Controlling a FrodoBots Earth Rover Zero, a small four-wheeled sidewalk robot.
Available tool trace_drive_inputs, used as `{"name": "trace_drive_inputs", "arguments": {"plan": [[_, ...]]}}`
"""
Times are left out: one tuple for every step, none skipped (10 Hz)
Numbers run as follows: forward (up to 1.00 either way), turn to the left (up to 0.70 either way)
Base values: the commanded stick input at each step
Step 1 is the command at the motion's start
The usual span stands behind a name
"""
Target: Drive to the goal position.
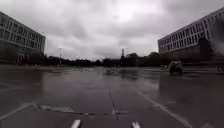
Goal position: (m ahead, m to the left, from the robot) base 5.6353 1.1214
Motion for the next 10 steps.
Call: {"name": "trace_drive_inputs", "arguments": {"plan": [[1.0, 0.0], [1.0, 0.0], [1.0, 0.0], [1.0, 0.0], [1.0, 0.0], [1.0, 0.0], [1.0, 0.02], [1.0, 0.03], [1.0, 0.03], [1.0, 0.04]]}}
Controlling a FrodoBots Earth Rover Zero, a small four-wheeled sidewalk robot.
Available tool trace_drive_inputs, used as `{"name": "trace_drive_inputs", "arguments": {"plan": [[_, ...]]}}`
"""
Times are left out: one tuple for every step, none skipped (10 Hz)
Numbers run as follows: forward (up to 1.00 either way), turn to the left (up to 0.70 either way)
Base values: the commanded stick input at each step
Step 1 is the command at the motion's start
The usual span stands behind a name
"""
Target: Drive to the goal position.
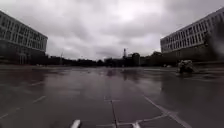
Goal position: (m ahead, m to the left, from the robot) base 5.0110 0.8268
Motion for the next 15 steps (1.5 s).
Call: {"name": "trace_drive_inputs", "arguments": {"plan": [[1.0, 0.04], [1.0, 0.05], [1.0, 0.05], [1.0, 0.05], [1.0, 0.05], [1.0, 0.05], [1.0, 0.05], [1.0, 0.04], [1.0, 0.04], [1.0, 0.04], [1.0, 0.04], [1.0, 0.04], [1.0, 0.04], [1.0, 0.04], [1.0, 0.04]]}}
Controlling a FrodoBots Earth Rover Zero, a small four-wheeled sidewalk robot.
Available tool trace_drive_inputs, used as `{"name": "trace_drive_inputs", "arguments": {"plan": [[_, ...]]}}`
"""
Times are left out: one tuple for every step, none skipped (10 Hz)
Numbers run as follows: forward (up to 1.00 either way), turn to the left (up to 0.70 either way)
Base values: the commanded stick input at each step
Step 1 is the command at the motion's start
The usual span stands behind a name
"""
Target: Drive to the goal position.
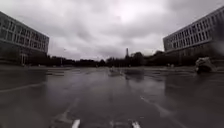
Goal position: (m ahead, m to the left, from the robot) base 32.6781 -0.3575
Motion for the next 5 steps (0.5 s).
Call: {"name": "trace_drive_inputs", "arguments": {"plan": [[1.0, 0.04], [1.0, 0.03], [1.0, 0.03], [1.0, 0.04], [1.0, 0.03]]}}
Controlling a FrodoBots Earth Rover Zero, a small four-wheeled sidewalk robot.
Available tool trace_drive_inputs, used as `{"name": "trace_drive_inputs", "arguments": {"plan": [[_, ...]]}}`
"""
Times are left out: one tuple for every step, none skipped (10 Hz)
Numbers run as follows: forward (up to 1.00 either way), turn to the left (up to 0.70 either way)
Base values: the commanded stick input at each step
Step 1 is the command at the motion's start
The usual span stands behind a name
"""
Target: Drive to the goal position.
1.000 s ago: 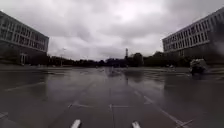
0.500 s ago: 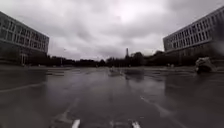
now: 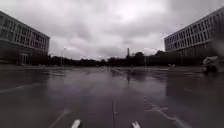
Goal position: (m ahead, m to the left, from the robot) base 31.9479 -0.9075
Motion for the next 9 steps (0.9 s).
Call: {"name": "trace_drive_inputs", "arguments": {"plan": [[1.0, 0.04], [1.0, 0.03], [1.0, 0.03], [1.0, 0.04], [1.0, 0.04], [1.0, 0.03], [1.0, 0.03], [1.0, 0.03], [1.0, 0.03]]}}
